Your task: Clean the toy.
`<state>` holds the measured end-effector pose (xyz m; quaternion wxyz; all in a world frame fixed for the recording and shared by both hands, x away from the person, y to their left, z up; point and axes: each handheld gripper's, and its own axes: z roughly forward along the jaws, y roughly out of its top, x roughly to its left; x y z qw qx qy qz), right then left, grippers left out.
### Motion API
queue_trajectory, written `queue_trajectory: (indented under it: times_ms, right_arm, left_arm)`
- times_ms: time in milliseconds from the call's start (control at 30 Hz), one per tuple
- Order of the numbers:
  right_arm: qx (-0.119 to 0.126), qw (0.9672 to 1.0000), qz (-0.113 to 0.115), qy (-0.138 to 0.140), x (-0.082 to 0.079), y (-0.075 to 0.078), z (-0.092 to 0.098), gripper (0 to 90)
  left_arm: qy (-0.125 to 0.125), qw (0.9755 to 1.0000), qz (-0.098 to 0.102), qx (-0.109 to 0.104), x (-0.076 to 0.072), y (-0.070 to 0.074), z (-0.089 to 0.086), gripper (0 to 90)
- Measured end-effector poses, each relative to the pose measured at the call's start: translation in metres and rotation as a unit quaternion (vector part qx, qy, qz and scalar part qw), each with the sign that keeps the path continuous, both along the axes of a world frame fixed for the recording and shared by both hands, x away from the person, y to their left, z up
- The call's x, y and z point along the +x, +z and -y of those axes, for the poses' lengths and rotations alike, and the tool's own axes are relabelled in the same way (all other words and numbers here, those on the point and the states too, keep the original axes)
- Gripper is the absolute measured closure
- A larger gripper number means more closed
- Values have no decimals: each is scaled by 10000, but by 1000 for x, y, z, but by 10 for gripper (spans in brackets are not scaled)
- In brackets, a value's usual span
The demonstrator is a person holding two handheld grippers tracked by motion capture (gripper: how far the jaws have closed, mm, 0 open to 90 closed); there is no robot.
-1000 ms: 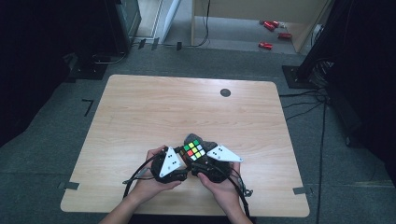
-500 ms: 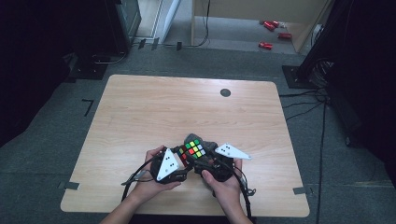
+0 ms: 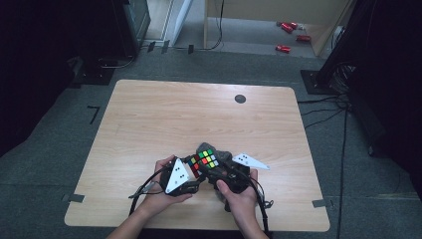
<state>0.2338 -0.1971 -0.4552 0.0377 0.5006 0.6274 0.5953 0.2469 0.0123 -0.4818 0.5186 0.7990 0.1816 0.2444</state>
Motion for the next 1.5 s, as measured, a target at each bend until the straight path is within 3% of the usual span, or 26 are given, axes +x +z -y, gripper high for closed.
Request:
queue_trajectory:
  times_ms: [233, 467, 600, 933, 1500]
  right_arm:
    - [128, 9997, -139, 153, 0, -1, -2, 346]
    - [278, 9993, -110, 227, 2, -1, -1, 345]
    - [241, 9993, -81, 258, 3, -3, 0, 339]
    - [-118, 9995, 261, 158, 2, -1, 1, 298]
    - [-48, 9996, 267, 30, 4, -1, 5, 300]
  left_arm:
    - [-76, 9999, 6, -65, 0, 1, -1, 327]
    - [-131, 9999, 17, -107, -1, 4, -3, 348]
    - [-127, 9999, -51, -20, 1, 3, -4, 349]
    - [-141, 9998, -134, 83, 1, 3, -5, 350]
    - [-79, 9997, -170, 146, 1, 5, -6, 349]
